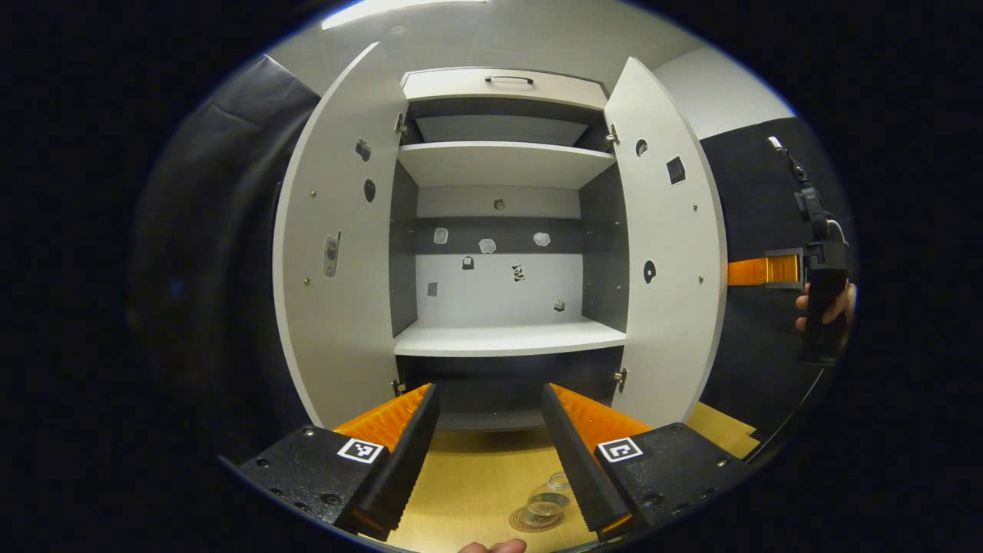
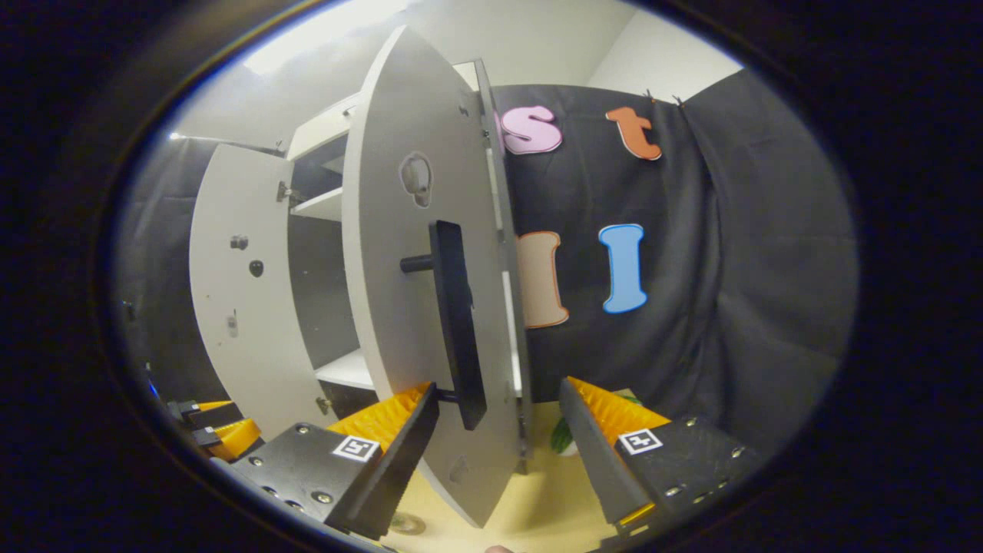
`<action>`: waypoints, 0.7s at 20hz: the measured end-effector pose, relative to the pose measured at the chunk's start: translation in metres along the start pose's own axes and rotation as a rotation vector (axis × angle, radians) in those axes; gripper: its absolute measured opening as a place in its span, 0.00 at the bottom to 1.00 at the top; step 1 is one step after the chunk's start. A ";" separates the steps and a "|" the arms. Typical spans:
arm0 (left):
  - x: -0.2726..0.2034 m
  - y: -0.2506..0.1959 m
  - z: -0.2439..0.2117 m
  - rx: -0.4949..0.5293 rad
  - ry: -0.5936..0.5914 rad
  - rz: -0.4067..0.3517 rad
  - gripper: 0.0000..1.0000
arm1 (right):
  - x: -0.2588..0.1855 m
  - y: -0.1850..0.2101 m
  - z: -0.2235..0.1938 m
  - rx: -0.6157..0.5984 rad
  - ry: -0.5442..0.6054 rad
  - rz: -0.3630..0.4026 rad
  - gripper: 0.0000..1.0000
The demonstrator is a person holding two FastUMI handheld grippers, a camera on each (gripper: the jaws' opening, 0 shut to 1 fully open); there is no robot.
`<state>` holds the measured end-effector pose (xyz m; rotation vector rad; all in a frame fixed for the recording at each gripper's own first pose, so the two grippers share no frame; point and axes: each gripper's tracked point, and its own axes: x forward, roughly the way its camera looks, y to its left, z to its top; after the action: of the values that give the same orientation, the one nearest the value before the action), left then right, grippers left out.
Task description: Grasp the bottle in the cabinet with the left hand and place it on the coaster, then close the right door with the right hand and the left door with the left hand.
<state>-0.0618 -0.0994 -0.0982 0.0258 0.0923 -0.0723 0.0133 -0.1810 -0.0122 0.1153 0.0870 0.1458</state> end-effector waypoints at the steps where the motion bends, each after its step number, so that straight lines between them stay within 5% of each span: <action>1: -0.001 0.007 0.001 -0.005 0.000 0.011 0.86 | 0.005 0.009 -0.003 -0.002 0.001 0.011 0.98; 14: -0.015 0.110 0.025 -0.036 -0.045 0.152 0.86 | 0.087 0.107 -0.010 -0.080 -0.023 0.063 1.00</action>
<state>-0.0663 0.0109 -0.0698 -0.0049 0.0464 0.0803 0.0836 -0.0620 -0.0162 0.0396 0.0543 0.2104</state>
